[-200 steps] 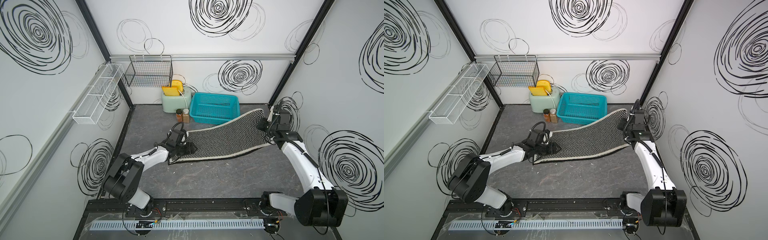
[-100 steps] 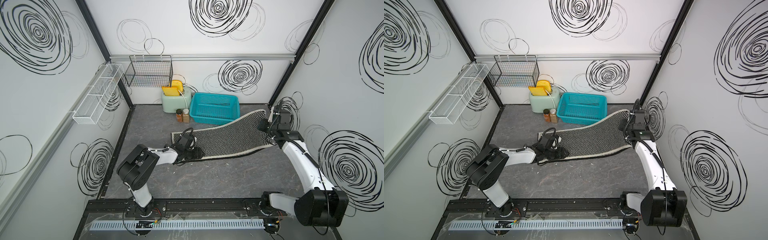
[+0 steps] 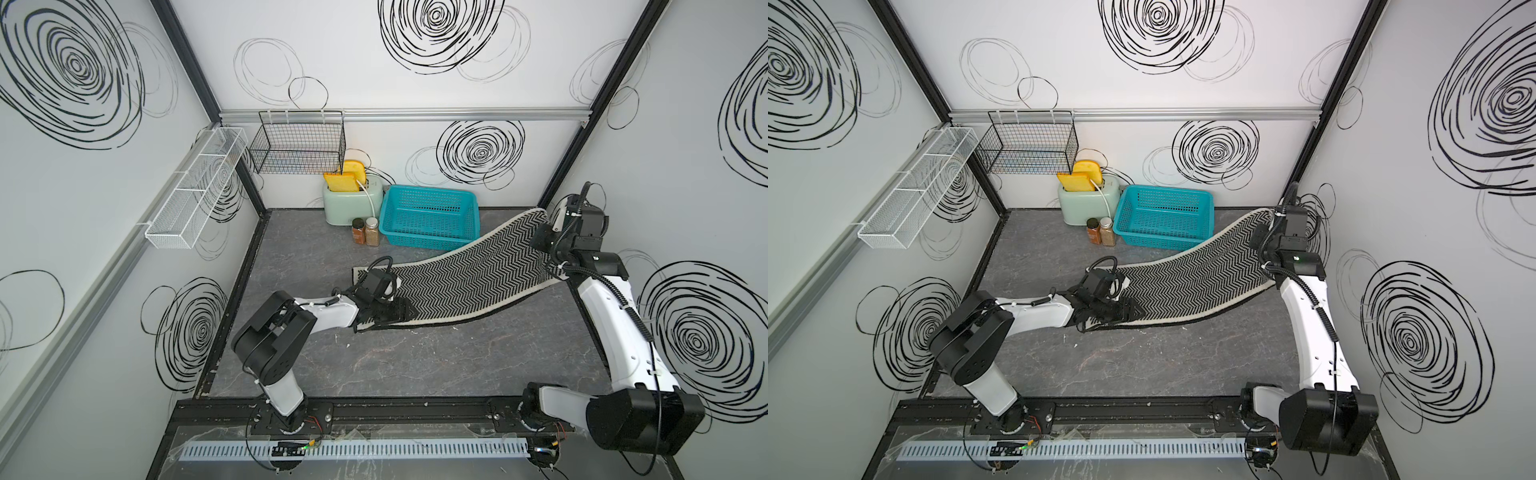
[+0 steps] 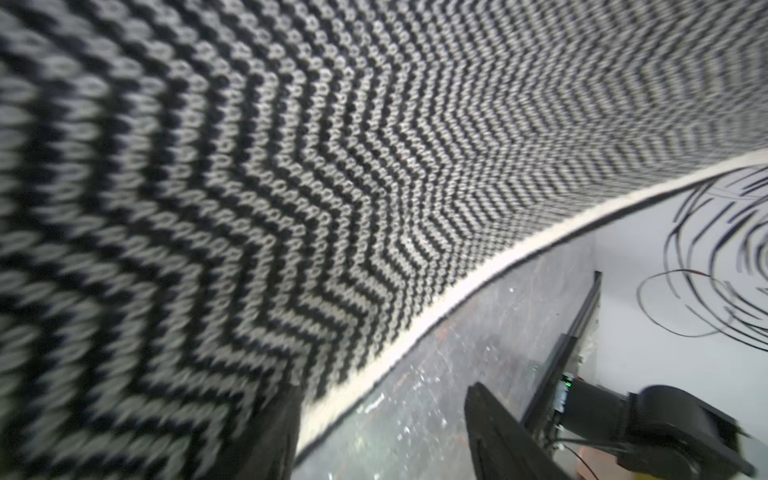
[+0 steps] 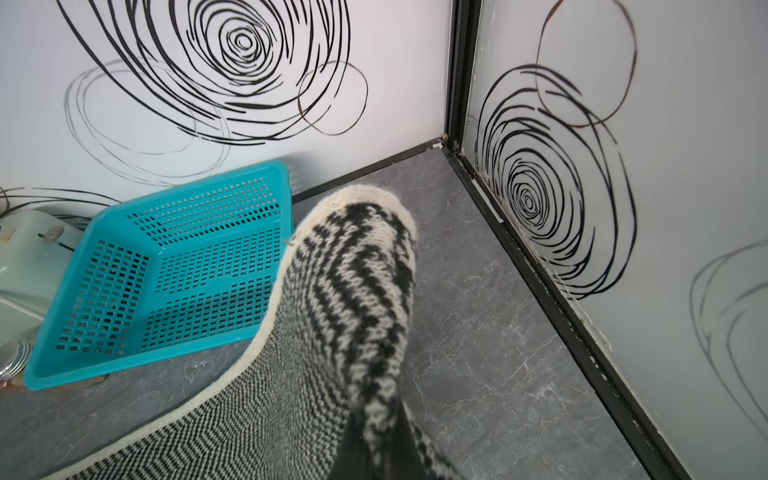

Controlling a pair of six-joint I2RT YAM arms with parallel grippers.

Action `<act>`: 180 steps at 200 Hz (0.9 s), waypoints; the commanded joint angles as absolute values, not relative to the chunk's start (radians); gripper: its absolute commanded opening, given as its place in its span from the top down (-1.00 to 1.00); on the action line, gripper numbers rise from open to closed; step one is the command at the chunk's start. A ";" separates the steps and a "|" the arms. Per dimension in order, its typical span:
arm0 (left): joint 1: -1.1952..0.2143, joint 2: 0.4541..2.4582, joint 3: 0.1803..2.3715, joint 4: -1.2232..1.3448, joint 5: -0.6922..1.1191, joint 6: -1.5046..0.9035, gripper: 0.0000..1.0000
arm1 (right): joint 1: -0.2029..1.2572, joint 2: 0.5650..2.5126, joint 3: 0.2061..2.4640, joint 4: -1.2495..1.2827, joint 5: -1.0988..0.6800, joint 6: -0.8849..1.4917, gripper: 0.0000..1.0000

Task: Roll up the scarf and place it into the basket
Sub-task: Fold the scarf at the center of the board.

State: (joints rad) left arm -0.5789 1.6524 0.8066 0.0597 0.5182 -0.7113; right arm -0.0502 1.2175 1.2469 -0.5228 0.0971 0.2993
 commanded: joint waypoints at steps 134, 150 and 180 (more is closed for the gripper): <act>-0.142 1.616 0.653 -0.063 0.562 -0.422 0.07 | 0.249 1.293 1.178 -0.511 0.007 0.591 1.00; -0.150 1.624 0.635 -0.045 0.567 -0.451 0.17 | 0.317 1.303 1.171 -0.501 0.021 0.634 1.00; -0.173 1.627 0.615 -0.049 0.551 -0.454 0.36 | 0.447 1.343 1.154 -0.446 0.038 0.717 1.00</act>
